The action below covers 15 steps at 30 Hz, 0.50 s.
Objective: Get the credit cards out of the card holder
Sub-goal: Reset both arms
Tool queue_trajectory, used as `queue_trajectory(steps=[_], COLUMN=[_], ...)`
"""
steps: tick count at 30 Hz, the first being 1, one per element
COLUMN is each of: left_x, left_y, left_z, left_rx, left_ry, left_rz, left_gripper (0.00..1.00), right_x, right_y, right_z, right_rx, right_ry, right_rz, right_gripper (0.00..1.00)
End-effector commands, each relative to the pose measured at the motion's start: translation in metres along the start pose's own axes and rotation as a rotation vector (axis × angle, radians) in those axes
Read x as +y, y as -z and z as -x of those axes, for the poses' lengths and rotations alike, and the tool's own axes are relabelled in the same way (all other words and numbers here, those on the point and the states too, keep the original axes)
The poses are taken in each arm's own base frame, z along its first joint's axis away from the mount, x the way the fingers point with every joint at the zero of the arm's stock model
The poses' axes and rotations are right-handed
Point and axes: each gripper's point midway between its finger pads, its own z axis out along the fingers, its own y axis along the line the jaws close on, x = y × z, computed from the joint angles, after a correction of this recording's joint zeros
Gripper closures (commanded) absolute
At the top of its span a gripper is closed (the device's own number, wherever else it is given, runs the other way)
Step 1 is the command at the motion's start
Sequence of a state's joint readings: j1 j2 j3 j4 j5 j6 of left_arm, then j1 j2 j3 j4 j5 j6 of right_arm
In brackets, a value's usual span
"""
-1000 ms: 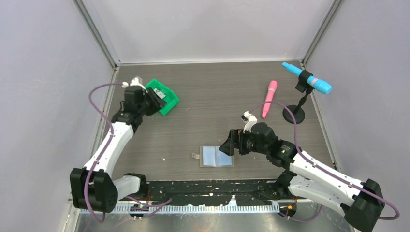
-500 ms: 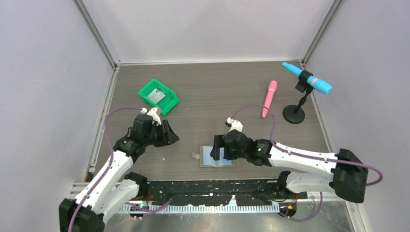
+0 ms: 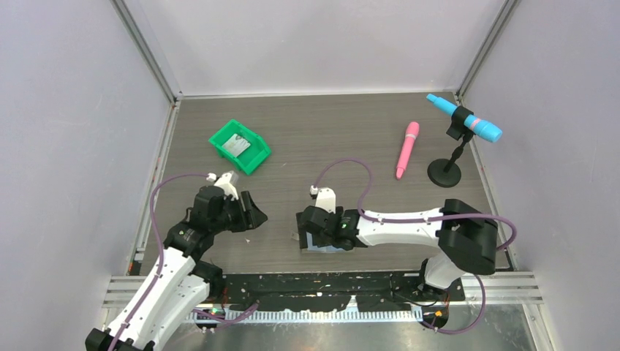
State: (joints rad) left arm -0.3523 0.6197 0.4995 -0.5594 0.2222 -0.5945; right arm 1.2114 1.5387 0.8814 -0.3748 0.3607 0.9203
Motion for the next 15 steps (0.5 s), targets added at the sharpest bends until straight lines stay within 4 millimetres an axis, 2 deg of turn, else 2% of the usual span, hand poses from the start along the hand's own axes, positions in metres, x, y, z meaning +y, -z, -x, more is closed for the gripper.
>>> queue_trajectory(steps=[1, 5, 7, 12, 15], left_x=[-0.008, -0.008, -0.008, -0.008, -0.009], left_y=[0.004, 0.005, 0.005, 0.004, 0.005], left_z=[0.002, 0.003, 0.003, 0.003, 0.004], left_rx=[-0.013, -0.024, -0.023, -0.020, -0.023], left_ry=[-0.004, -0.004, -0.004, -0.003, -0.002], left_rz=[-0.044, -0.045, -0.044, -0.042, -0.044], left_gripper=[0.46, 0.46, 0.45, 0.45, 0.45], right_x=[0.002, -0.009, -0.010, -0.005, -0.005], right_y=[-0.006, -0.012, -0.014, -0.015, -0.014], right_z=[0.009, 0.003, 0.001, 0.003, 0.003], right_rx=[-0.033, -0.025, -0.022, -0.039, -0.045], right_ry=[-0.005, 0.014, 0.017, 0.000, -0.002], right_rz=[-0.069, -0.124, -0.125, -0.091, -0.078], right_gripper=[0.05, 0.08, 0.14, 0.40, 0.50])
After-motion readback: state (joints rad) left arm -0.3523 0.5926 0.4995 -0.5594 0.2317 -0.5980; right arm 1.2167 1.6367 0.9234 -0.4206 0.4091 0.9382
